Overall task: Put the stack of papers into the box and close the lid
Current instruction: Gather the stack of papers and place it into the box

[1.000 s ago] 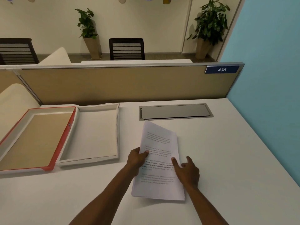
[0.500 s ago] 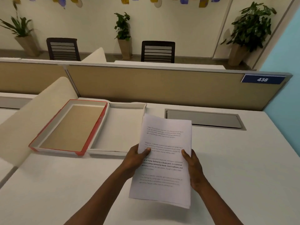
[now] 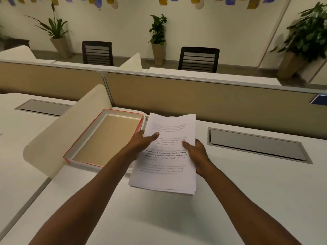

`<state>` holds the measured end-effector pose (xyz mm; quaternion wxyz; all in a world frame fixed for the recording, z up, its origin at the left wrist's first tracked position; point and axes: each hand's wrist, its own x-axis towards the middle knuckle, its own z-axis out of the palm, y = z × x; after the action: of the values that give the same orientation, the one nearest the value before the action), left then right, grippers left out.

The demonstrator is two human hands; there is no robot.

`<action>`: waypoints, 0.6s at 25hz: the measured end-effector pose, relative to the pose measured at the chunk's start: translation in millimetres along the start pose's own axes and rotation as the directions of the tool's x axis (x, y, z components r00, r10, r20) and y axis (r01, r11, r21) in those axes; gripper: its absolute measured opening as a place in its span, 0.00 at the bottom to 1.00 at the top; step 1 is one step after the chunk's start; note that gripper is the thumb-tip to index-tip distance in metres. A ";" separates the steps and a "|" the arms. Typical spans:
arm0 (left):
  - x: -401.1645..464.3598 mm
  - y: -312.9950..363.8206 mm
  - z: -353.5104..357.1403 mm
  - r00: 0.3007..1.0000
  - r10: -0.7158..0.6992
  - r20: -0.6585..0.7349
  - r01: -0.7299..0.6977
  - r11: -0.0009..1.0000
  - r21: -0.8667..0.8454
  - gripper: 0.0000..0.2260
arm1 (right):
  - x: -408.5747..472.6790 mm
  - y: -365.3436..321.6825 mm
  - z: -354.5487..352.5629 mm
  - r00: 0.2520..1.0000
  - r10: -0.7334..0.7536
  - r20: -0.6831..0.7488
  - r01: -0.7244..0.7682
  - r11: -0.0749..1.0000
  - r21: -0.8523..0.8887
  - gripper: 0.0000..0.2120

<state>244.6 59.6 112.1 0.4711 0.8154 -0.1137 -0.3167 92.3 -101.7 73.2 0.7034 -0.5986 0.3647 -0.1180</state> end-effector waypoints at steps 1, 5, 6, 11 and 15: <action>13.2 5.4 -8.5 1.000 0.015 0.004 -0.015 0.999 -0.032 0.33 | 13.7 -7.5 11.2 1.000 0.010 0.003 -0.010 1.000 -0.002 0.17; 69.1 8.2 -28.5 0.999 0.037 0.007 -0.036 0.992 -0.119 0.17 | 72.2 -25.1 50.0 0.994 0.109 -0.003 -0.109 0.994 0.009 0.20; 81.6 5.4 -29.8 0.999 0.041 0.009 -0.040 0.994 -0.099 0.16 | 86.6 -26.0 56.0 0.989 0.147 -0.002 -0.147 0.989 0.014 0.21; 126.8 -21.5 -25.4 0.996 0.064 0.062 -0.065 0.998 0.020 0.14 | 140.0 -5.8 73.4 0.966 0.253 -0.053 -0.256 0.964 -0.066 0.21; 146.0 -48.3 -20.1 0.987 0.108 0.123 -0.111 0.994 0.018 0.11 | 153.1 28.6 78.8 0.952 0.278 -0.127 -0.292 0.950 -0.110 0.22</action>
<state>364.6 28.6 18.9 0.4698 0.7929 -0.1905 -0.3381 244.3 -127.1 -9.0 0.6522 -0.5760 0.4922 -0.0241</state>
